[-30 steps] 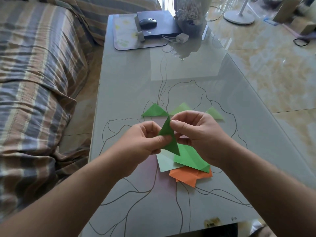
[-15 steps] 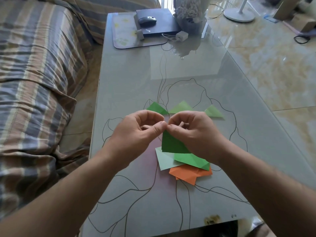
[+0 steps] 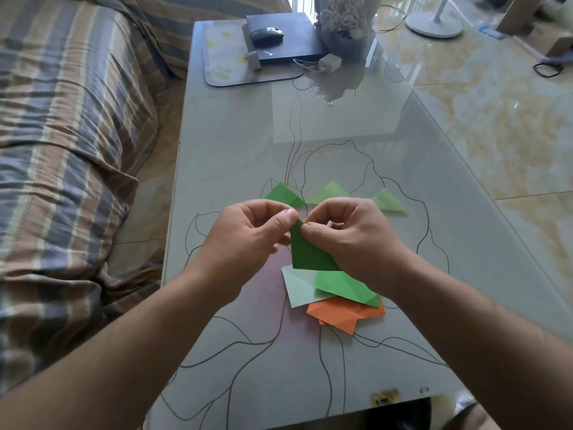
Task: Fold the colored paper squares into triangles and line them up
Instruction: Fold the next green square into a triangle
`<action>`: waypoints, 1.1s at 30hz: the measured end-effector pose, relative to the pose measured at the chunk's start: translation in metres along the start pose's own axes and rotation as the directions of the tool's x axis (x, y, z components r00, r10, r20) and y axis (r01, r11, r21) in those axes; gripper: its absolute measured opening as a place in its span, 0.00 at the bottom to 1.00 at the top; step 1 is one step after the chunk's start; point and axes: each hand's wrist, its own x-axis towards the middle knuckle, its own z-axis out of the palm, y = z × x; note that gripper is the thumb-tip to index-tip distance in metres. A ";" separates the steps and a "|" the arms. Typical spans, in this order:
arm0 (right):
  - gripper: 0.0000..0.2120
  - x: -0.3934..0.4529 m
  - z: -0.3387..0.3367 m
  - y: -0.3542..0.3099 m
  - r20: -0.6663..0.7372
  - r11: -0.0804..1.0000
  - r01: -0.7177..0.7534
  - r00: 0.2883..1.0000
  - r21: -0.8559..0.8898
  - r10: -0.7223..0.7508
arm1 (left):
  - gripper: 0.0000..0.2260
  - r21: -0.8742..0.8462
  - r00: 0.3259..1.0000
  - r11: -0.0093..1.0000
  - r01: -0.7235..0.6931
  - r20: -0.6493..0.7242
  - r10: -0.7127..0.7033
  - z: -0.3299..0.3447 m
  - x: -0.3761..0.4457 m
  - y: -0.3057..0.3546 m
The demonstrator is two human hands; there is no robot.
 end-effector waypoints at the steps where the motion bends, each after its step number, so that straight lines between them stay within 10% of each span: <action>1: 0.05 0.000 0.000 0.000 -0.001 1.000 -0.002 1.000 0.006 0.002 | 0.05 -0.005 1.000 1.000 0.018 0.008 -0.018 0.001 -0.001 0.000; 33: 0.05 0.002 -0.008 -0.002 0.044 0.992 -0.038 0.998 0.121 0.033 | 0.10 -0.122 0.998 0.992 0.027 -0.049 -0.033 -0.001 -0.004 0.006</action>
